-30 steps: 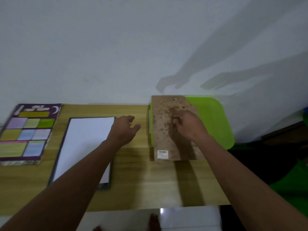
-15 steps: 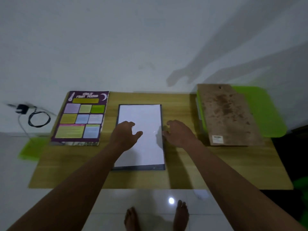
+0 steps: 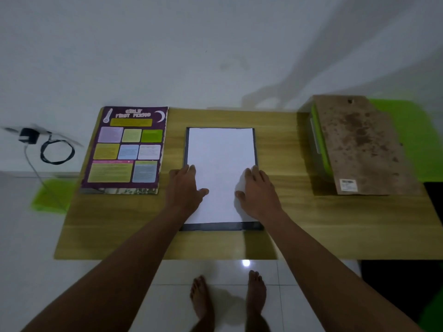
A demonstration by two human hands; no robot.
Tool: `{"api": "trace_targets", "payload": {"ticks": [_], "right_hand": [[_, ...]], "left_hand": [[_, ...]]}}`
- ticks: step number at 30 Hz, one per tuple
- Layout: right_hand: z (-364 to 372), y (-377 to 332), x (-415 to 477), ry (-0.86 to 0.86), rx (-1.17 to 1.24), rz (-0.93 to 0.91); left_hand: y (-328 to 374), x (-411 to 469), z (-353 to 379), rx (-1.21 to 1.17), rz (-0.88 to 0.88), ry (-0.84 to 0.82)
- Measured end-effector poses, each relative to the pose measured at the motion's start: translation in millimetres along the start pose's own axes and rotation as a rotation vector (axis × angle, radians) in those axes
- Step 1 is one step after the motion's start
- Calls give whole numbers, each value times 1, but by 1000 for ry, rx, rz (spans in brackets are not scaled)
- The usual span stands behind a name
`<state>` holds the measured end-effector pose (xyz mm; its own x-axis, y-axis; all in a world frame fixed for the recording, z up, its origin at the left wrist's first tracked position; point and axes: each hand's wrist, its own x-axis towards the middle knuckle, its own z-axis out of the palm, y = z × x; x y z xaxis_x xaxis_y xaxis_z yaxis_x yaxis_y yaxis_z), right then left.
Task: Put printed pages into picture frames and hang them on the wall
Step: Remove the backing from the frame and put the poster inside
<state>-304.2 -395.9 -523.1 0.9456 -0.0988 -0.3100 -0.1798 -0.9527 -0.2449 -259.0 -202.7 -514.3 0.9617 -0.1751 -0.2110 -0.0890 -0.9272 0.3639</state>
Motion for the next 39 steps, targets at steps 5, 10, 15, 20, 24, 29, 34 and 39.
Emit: {"api": "trace_targets", "payload": {"ticks": [5,10,15,20,24,29,34,39], "right_hand": [[4,-1,4,20,73,17],[-2,1,8,39,240,38],[-2,1,11,41,261,60],[0,-2,13,58,251,61],[0,-4,17,67,264,68],[2,-6,19,63,268,81],[4,-7,21,75,275,89],[5,-7,21,72,301,92]], "left_hand": [[-3,9,1,-5,2,-12],[-3,14,4,-177,-50,64],[-8,23,5,-357,-69,170],[-7,29,0,-512,-107,235],[-9,31,-4,-606,-196,230],[-15,31,-2,-439,-191,251],[-13,25,-2,-322,-132,323],[-14,23,-4,-431,-112,344]]}}
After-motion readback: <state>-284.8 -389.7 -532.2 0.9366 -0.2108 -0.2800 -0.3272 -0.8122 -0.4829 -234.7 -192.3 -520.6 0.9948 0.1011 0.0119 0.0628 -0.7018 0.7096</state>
